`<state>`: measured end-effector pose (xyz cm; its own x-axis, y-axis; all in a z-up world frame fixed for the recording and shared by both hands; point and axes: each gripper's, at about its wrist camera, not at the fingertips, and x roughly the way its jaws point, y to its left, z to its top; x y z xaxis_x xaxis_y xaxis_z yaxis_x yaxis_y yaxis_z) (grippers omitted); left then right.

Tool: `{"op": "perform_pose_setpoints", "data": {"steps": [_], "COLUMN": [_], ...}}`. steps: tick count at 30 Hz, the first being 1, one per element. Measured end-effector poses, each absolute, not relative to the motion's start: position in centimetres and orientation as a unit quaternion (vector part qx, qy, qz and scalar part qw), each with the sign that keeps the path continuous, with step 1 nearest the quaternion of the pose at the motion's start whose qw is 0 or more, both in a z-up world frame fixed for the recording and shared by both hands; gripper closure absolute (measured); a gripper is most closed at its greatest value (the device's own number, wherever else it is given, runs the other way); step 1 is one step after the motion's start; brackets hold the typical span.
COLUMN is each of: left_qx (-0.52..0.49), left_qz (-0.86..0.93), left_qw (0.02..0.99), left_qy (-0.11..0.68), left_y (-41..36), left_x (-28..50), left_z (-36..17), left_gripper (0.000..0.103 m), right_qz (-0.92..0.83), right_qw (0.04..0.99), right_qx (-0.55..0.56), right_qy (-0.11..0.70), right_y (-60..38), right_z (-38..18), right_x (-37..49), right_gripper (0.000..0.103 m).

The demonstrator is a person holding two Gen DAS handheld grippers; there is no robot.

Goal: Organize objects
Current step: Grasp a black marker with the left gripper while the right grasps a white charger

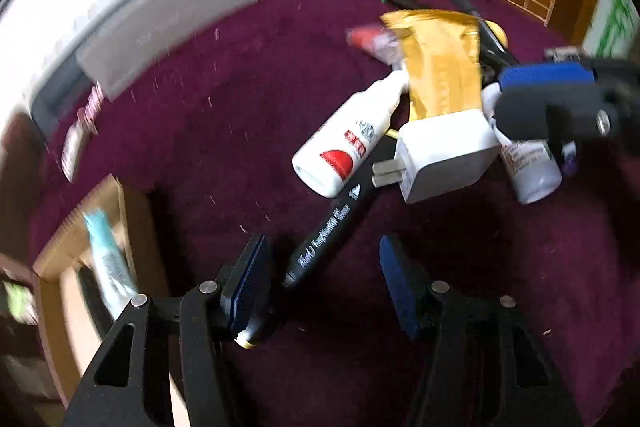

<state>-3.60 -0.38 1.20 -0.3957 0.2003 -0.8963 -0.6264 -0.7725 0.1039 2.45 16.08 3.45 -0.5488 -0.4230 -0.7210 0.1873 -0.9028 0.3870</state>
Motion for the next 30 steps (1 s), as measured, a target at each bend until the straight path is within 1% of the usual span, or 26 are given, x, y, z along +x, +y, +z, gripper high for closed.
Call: {"op": "perform_pose_setpoints", "data": {"steps": [1,2,4,10,13,15,17,18,19,20,21,22,25,30], "left_qx": [-0.496,-0.504,-0.509,-0.523,-0.513,-0.502,-0.493,-0.489,-0.485,-0.482,-0.479,-0.48,-0.477,-0.467], "left_qz": [0.801,0.796,0.793,0.787,0.796,0.804,0.812,0.818,0.821,0.824,0.826,0.825,0.827,0.832], "left_qw": [0.266,0.28,0.284,0.291,0.282,0.274,0.269,0.266,0.264,0.264,0.265,0.271,0.282,0.295], "left_qy": [0.202,0.185,0.18,0.149,0.154,0.163,0.157,0.149,0.144,0.14,0.135,0.125,0.1,0.05], "left_y": [-0.7,-1.0,-1.5,-3.2,-2.8,-2.1,-2.1,-2.1,-2.2,-2.2,-2.4,-2.6,-3.4,-5.2], "left_x": [-3.5,-3.3,-2.3,0.0,0.4,1.0,1.4,1.6,1.8,1.8,2.2,2.4,3.2,4.3], "left_z": [1.2,1.3,1.5,1.9,1.9,1.8,1.8,1.7,1.8,1.8,1.8,1.9,2.2,3.1], "left_gripper": [0.074,0.087,0.092,0.092,0.092,0.09,0.088,0.088,0.088,0.088,0.088,0.092,0.092,0.092], "right_qz": [-0.87,-0.87,-0.87,-0.872,-0.871,-0.869,-0.868,-0.868,-0.867,-0.864,-0.86,-0.861,-0.864,-0.871], "right_qw": [0.175,0.175,0.177,0.179,0.183,0.178,0.166,0.158,0.156,0.157,0.159,0.156,0.145,0.144], "right_qx": [0.443,0.446,0.45,0.455,0.456,0.457,0.46,0.46,0.464,0.47,0.478,0.479,0.479,0.471], "right_qy": [-0.126,-0.119,-0.101,-0.02,0.018,0.055,0.084,0.094,0.096,0.091,0.08,0.073,0.056,0.005], "right_y": [15.8,15.6,15.0,12.6,11.3,10.1,9.2,8.9,8.8,8.8,9.0,9.3,9.9,11.1], "right_z": [3.3,3.2,2.9,1.6,1.0,0.9,0.6,0.5,0.4,0.2,0.1,0.1,0.3,2.1], "right_x": [2.3,2.2,1.8,0.9,0.5,0.5,0.6,0.7,0.7,0.6,0.6,0.8,1.2,2.9], "right_gripper": [0.049,0.049,0.048,0.046,0.046,0.047,0.048,0.053,0.066,0.073,0.084,0.083,0.083,0.083]}}
